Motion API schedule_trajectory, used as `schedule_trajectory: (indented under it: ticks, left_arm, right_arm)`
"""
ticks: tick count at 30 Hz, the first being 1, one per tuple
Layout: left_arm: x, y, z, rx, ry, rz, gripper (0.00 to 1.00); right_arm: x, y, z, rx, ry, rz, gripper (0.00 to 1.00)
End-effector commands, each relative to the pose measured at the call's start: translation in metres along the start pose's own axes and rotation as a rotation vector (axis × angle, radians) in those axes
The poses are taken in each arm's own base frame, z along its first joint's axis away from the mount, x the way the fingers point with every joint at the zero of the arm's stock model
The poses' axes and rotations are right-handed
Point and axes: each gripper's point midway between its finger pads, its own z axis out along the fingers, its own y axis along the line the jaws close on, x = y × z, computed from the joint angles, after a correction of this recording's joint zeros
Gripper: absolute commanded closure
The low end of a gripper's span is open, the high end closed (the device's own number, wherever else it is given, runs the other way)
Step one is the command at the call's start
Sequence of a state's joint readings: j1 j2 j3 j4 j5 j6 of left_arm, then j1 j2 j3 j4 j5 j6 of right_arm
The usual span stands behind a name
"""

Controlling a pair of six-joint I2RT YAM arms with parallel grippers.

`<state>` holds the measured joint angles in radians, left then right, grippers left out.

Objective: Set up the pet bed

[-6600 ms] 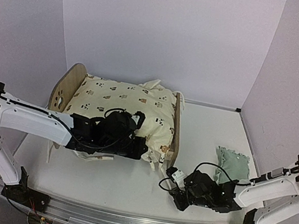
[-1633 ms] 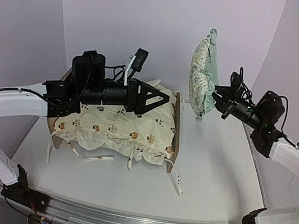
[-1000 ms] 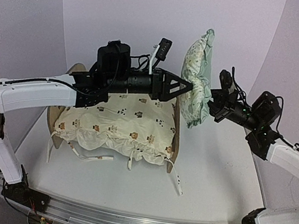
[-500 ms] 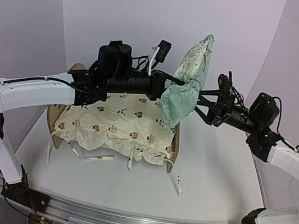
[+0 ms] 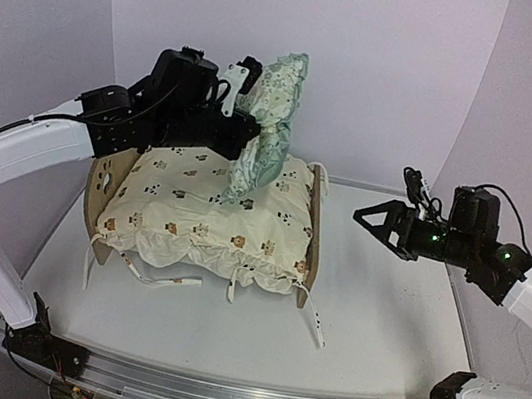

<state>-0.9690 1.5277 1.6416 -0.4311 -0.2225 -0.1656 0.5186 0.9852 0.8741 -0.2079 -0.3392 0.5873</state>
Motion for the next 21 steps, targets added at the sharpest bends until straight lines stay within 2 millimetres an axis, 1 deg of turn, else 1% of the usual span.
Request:
schedule_trajectory:
  ticks: [1, 5, 11, 19, 21]
  left_arm:
    - [-0.005, 0.073, -0.016, -0.367, 0.061, 0.085, 1.00]
    - [0.006, 0.119, -0.014, -0.543, 0.141, 0.102, 1.00]
    - [0.030, 0.183, -0.009, -0.688, 0.229, 0.048, 0.99]
    - [0.069, 0.240, 0.003, -0.807, 0.348, 0.019, 0.99]
    - [0.077, 0.247, 0.006, -0.825, 0.379, 0.013, 1.00]
  right_arm:
    - [0.018, -0.033, -0.005, 0.153, 0.041, -0.064, 0.07]
    - [0.024, -0.040, -0.006, 0.177, 0.058, -0.079, 0.06]
    - [0.027, -0.042, -0.008, 0.189, 0.065, -0.096, 0.06]
    - [0.030, -0.046, -0.006, 0.200, 0.078, -0.101, 0.06]
    - [0.030, -0.046, -0.006, 0.197, 0.078, -0.101, 0.06]
